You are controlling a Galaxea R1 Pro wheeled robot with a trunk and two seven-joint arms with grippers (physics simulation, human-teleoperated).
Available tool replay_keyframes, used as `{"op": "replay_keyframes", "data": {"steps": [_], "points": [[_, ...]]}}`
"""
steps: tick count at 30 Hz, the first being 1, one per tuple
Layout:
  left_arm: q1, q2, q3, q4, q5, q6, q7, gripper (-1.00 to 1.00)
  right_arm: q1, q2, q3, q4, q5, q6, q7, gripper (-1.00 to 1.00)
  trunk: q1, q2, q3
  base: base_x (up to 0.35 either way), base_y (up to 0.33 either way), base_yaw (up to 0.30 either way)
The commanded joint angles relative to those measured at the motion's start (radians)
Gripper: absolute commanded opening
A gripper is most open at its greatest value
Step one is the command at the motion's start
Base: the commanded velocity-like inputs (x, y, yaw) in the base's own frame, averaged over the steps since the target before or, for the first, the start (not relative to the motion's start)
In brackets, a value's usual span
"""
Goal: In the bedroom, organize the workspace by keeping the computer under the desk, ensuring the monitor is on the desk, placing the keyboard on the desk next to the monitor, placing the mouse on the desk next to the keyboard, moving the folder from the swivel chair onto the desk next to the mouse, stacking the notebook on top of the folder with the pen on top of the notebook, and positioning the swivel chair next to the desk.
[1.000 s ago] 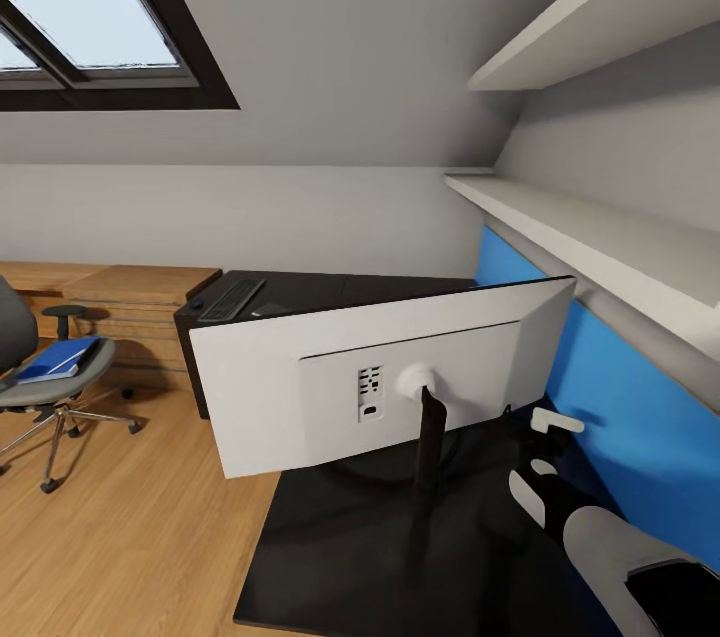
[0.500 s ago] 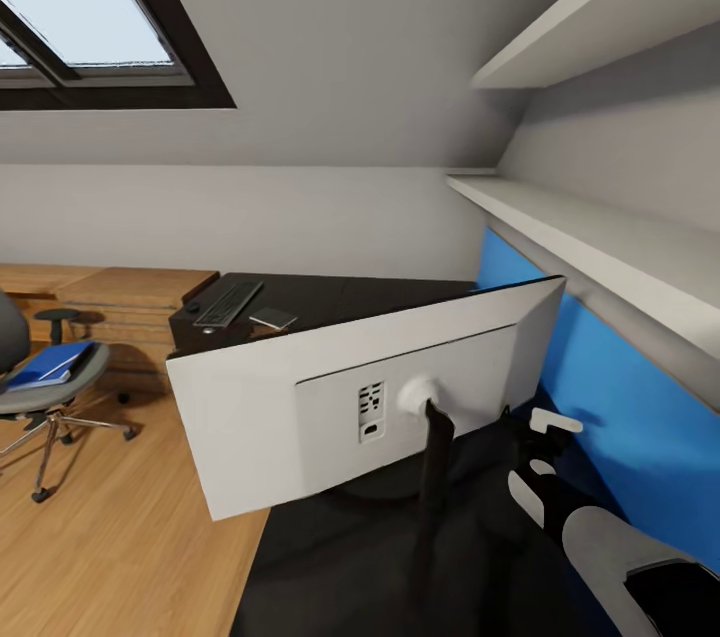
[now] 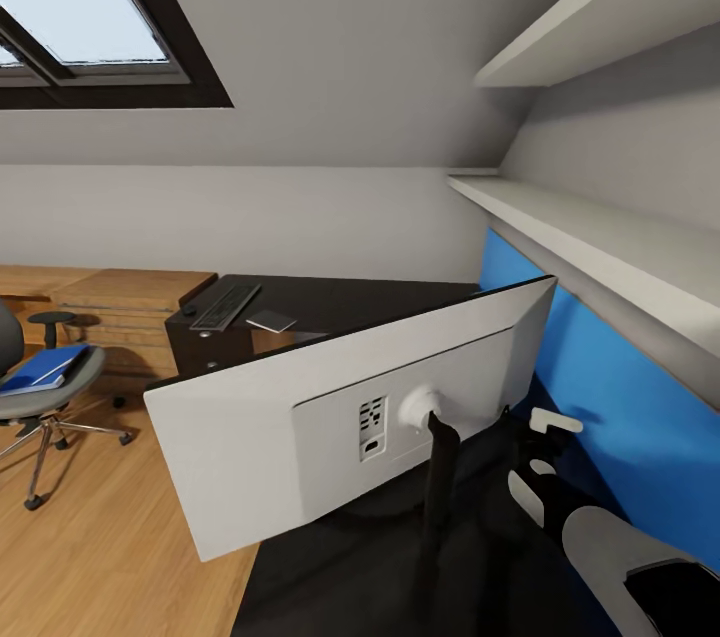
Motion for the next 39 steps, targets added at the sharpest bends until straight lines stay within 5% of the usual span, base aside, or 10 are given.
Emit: {"op": "replay_keyframes", "data": {"steps": [1, 28, 39], "points": [[0.000, 0.000, -0.009, -0.002, 0.005, -0.001, 0.005, 1.00, 0.000, 0.000, 0.009, 0.000, -0.006, -0.002, -0.004, 1.00, 0.000, -0.001, -0.001, 0.004, 0.000, 0.000], [0.000, 0.000, -0.009, -0.002, 0.005, -0.002, 0.006, 1.00, -0.001, 0.000, 0.011, 0.000, -0.005, -0.002, -0.002, 1.00, 0.000, -0.001, -0.001, -0.002, 0.000, 0.000], [0.000, 0.001, -0.009, -0.002, 0.005, -0.002, 0.007, 1.00, 0.000, 0.000, 0.011, 0.000, -0.005, -0.001, -0.002, 1.00, 0.000, -0.001, -0.001, -0.232, 0.000, 0.000]]}}
